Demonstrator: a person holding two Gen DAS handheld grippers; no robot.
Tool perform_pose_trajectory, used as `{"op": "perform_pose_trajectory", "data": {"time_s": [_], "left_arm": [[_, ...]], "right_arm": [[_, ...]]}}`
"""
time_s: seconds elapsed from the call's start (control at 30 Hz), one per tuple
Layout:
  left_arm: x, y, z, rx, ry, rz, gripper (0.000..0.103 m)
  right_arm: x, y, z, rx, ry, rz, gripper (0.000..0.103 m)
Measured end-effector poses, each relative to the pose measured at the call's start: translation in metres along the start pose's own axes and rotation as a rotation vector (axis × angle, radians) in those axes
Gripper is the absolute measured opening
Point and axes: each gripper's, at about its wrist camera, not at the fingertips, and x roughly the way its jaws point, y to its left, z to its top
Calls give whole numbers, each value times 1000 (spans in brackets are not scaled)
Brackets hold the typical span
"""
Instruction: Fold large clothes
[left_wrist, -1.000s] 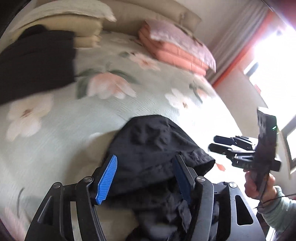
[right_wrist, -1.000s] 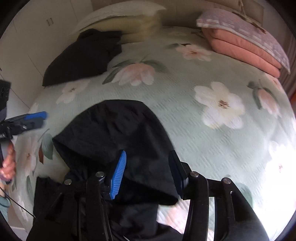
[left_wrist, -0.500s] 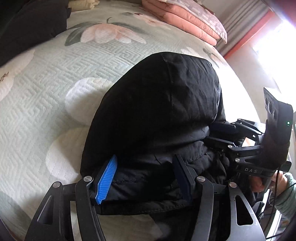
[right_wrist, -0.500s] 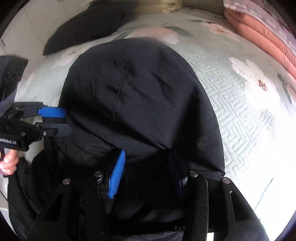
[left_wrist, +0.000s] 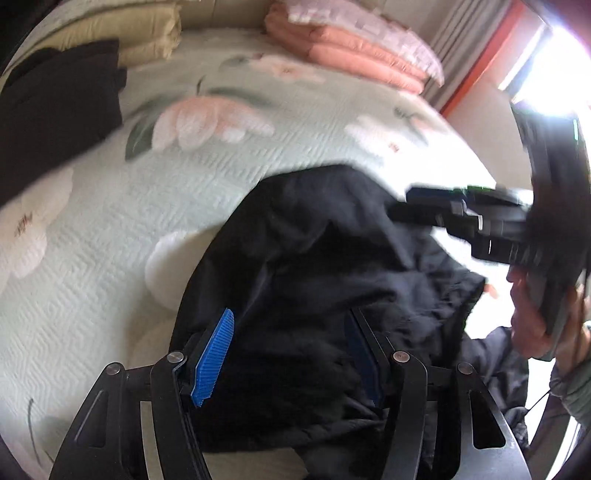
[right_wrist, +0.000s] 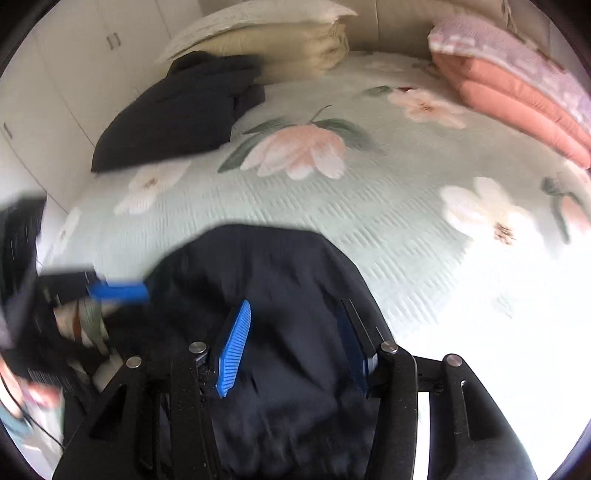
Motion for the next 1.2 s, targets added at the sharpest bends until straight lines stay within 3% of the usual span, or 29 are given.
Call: {"op": "perform_pose_trajectory", "data": {"time_s": [0.13,0.3,0.43,0.53,0.6,0.8,0.9,1.03,1.2], "left_arm": [[26,10,-11,-23,34,-21,64],[30,19,-14,-56,12,-76,64],[16,14,-14,-62,14,-77,64],[-8,10,-11,-30,-13,-88,64],[-23,12,-5,-24,-36,-91,65],[-28,48,14,-86,-17,-141,69],[-11,66,18,-122,45,-190,69],[8,92,16,-246,63,-372,71],[32,103,12,-305,107,-455,72]], "right_arm": [[58,-2,7,-3,120,-71,52],[72,-9,4,-12,131,-74,51],[49,-6,5,-19,144,-48,52],[14,-21,-3,-26,112,7,53],[-8,-35,-11,-38,112,-2,54],[-29,-93,-36,24,202,16,56],[-27,-119,-55,107,243,117,56],[-3,-130,-71,171,294,261,56],[18,-121,-75,159,339,388,56]]}}
